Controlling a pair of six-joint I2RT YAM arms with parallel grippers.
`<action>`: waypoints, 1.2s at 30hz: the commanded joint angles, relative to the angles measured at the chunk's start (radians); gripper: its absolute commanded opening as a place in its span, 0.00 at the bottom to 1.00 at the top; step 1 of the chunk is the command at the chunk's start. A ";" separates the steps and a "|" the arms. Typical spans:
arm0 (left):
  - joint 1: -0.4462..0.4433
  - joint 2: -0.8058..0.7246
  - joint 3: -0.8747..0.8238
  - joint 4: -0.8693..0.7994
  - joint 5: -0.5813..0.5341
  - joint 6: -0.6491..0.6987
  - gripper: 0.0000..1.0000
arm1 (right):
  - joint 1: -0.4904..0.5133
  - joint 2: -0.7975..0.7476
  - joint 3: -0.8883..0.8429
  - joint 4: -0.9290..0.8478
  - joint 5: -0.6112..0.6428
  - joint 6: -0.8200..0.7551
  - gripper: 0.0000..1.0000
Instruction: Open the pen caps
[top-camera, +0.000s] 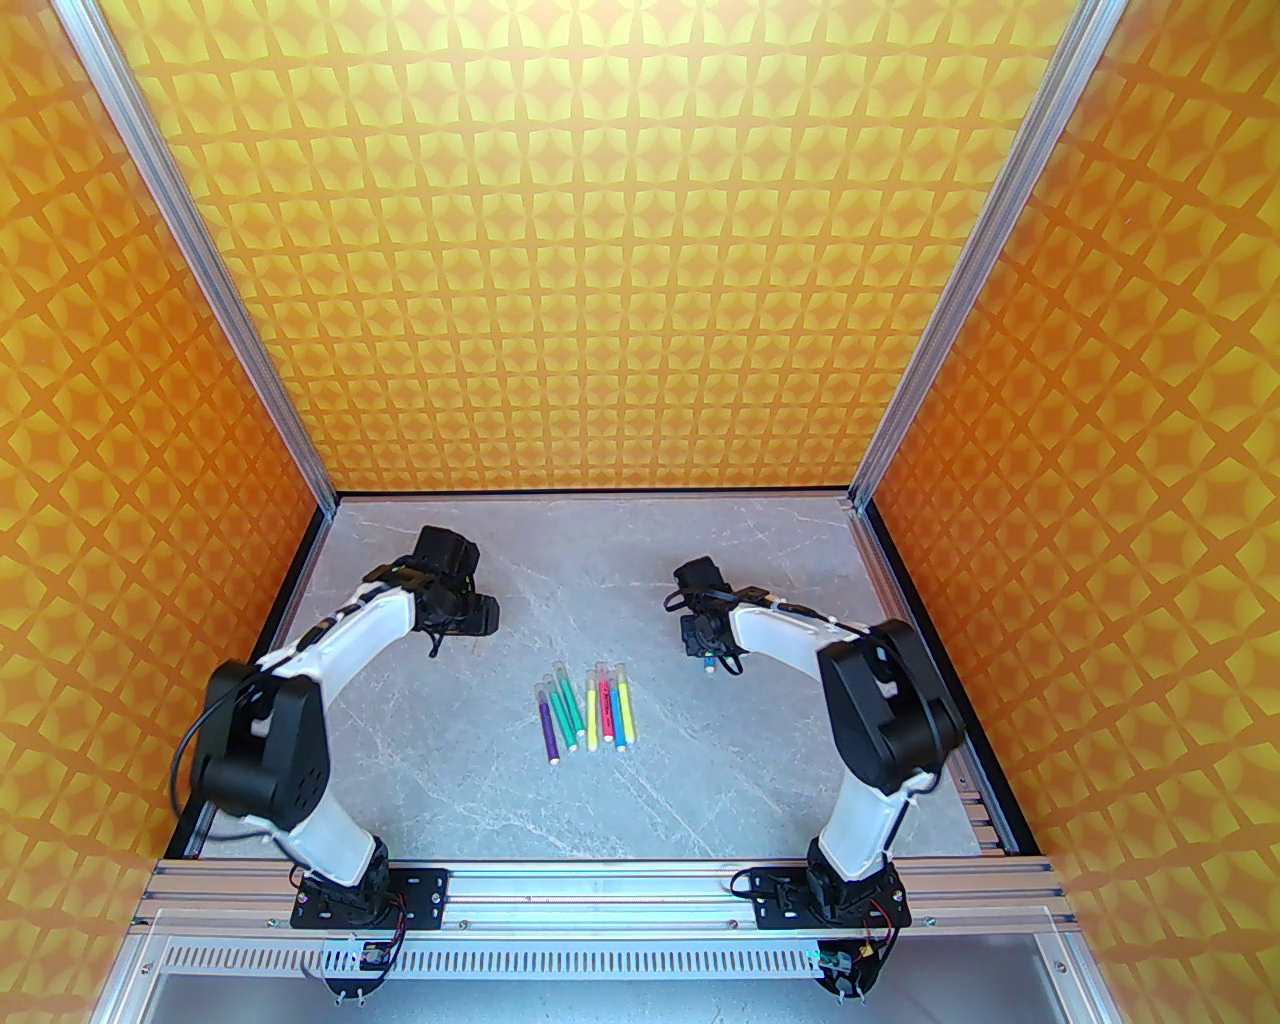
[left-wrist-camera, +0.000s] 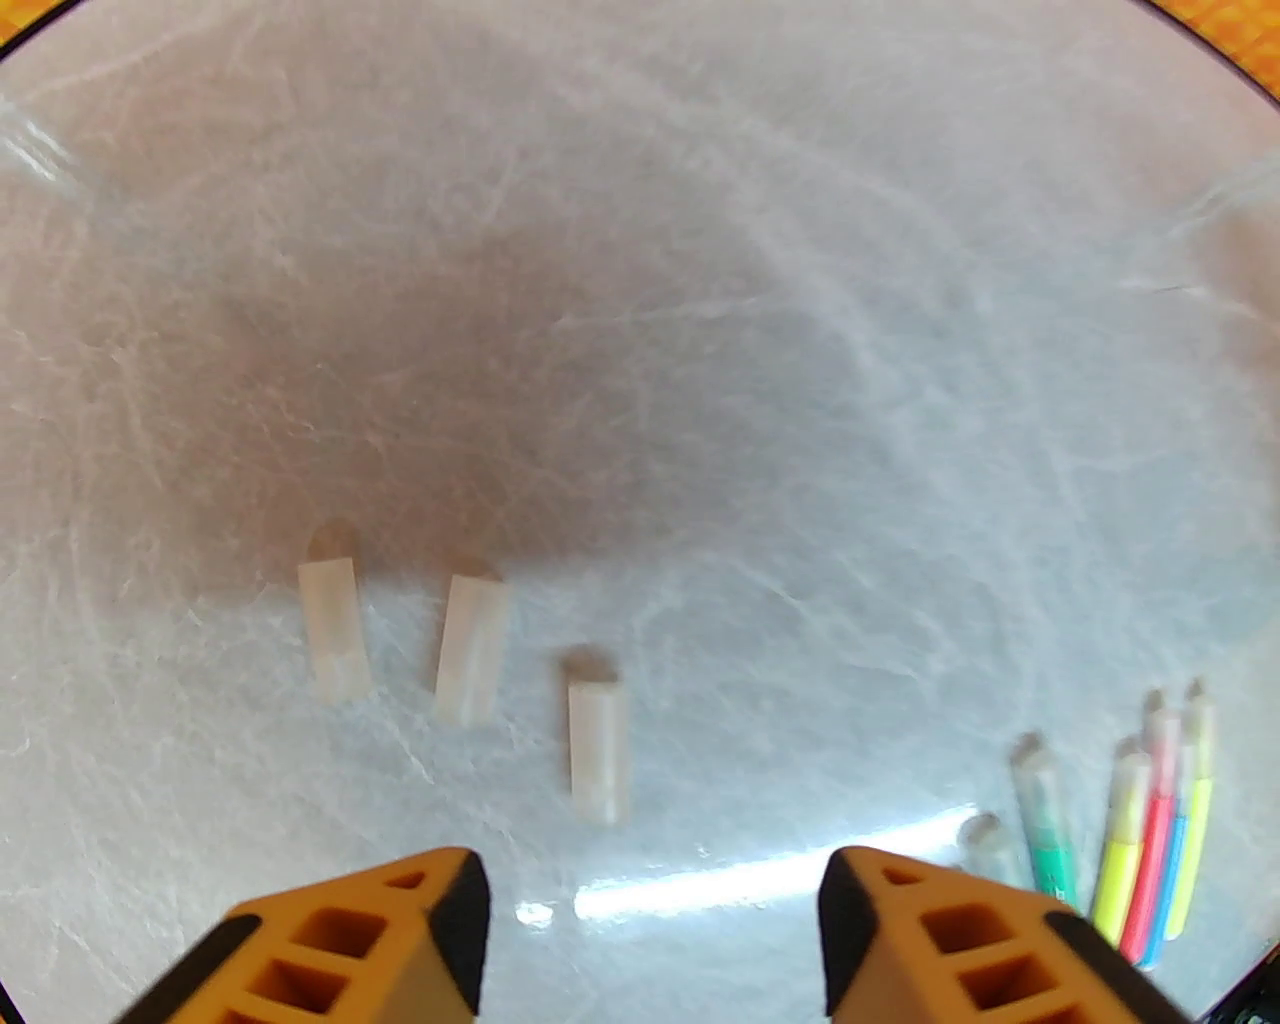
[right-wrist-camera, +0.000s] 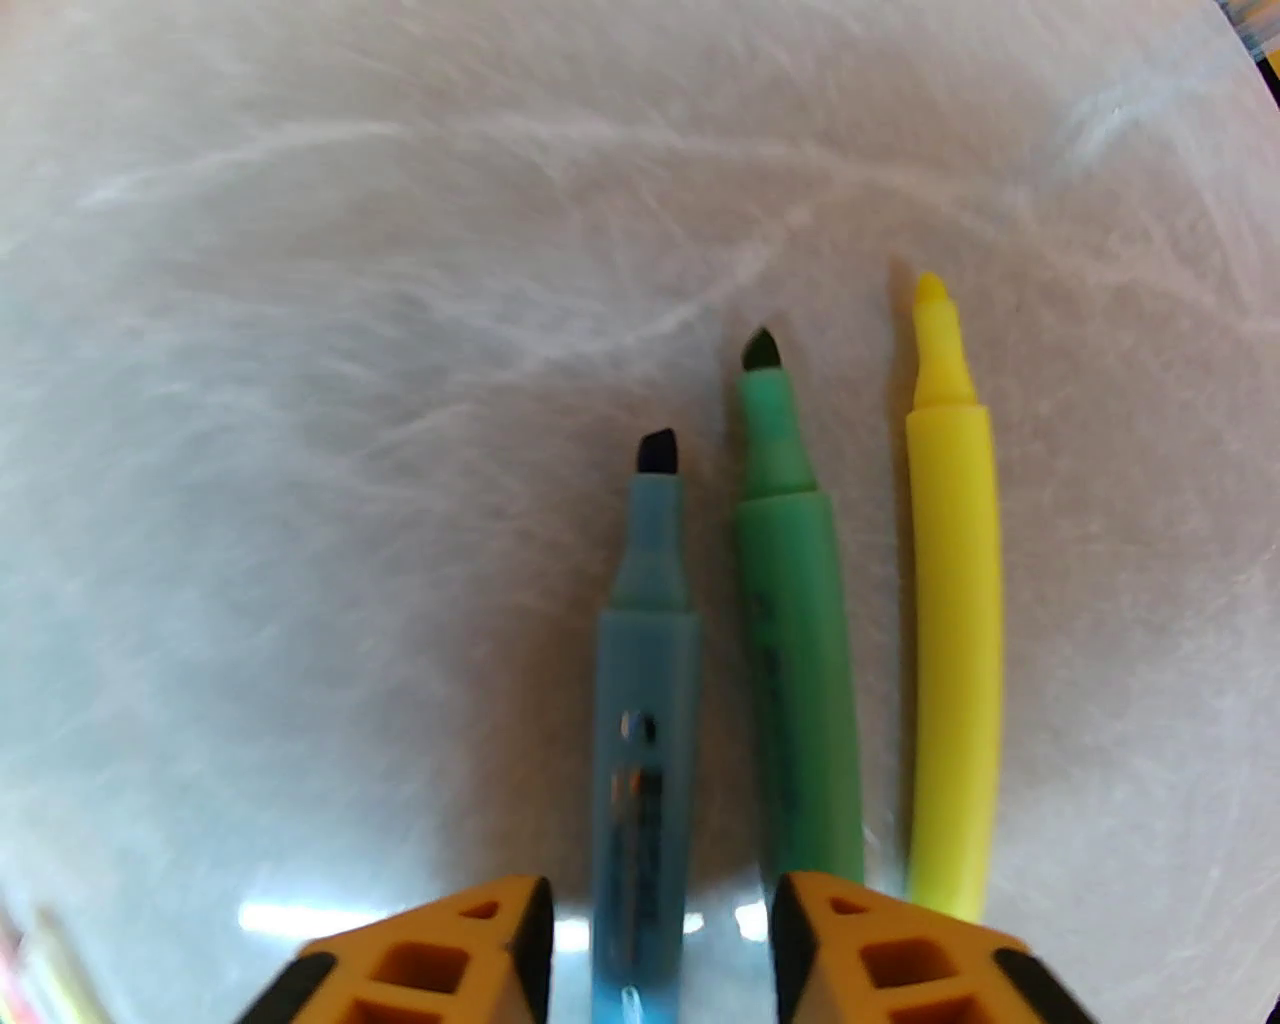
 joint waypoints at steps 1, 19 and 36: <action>-0.006 -0.093 -0.087 0.111 0.059 0.004 0.70 | 0.017 -0.088 -0.013 -0.043 -0.076 -0.034 0.45; -0.005 -0.385 -0.381 0.333 0.101 -0.032 0.82 | 0.242 -0.145 -0.093 -0.103 -0.287 0.048 0.46; -0.004 -0.444 -0.454 0.355 0.101 0.003 0.82 | 0.302 -0.040 -0.092 -0.042 -0.374 0.101 0.43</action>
